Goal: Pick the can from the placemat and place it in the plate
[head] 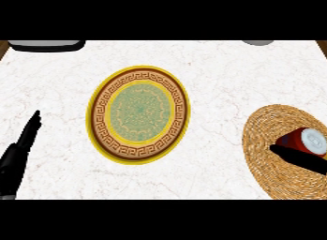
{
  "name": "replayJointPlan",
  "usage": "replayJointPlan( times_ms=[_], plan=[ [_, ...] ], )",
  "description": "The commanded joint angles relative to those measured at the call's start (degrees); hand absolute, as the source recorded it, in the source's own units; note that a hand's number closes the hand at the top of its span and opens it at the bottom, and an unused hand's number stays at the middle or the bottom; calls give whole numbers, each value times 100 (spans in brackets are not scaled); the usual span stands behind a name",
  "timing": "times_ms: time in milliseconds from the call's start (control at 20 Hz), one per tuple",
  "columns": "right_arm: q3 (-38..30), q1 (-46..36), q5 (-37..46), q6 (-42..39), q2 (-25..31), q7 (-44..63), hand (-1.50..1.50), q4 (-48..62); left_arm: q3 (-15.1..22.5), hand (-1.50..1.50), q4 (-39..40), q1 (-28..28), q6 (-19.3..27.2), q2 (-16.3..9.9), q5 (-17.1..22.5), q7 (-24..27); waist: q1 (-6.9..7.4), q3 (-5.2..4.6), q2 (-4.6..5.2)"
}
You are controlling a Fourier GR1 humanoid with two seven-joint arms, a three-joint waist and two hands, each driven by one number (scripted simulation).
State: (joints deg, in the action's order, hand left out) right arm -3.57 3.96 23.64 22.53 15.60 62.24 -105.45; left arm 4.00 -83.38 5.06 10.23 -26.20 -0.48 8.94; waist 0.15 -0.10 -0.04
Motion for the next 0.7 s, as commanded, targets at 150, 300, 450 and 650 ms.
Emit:
replayJointPlan(
  times_ms=[150,300,450,650],
  plan=[
    [-275,64,-132,-288,-109,50,-150,217,-272,0,-140,44,-242,94,-179,-149,-12,10,-1],
    [-316,-440,-69,-195,-224,-201,150,648,-288,0,-304,253,-252,260,-339,-120,3,11,1],
    [-582,-229,-354,-254,-133,-904,150,884,-364,0,-444,19,-283,306,-369,-388,-5,12,2],
    [-331,-302,136,-15,-371,-935,150,933,-385,0,-325,232,-407,448,-432,-54,4,11,1]
  ],
)
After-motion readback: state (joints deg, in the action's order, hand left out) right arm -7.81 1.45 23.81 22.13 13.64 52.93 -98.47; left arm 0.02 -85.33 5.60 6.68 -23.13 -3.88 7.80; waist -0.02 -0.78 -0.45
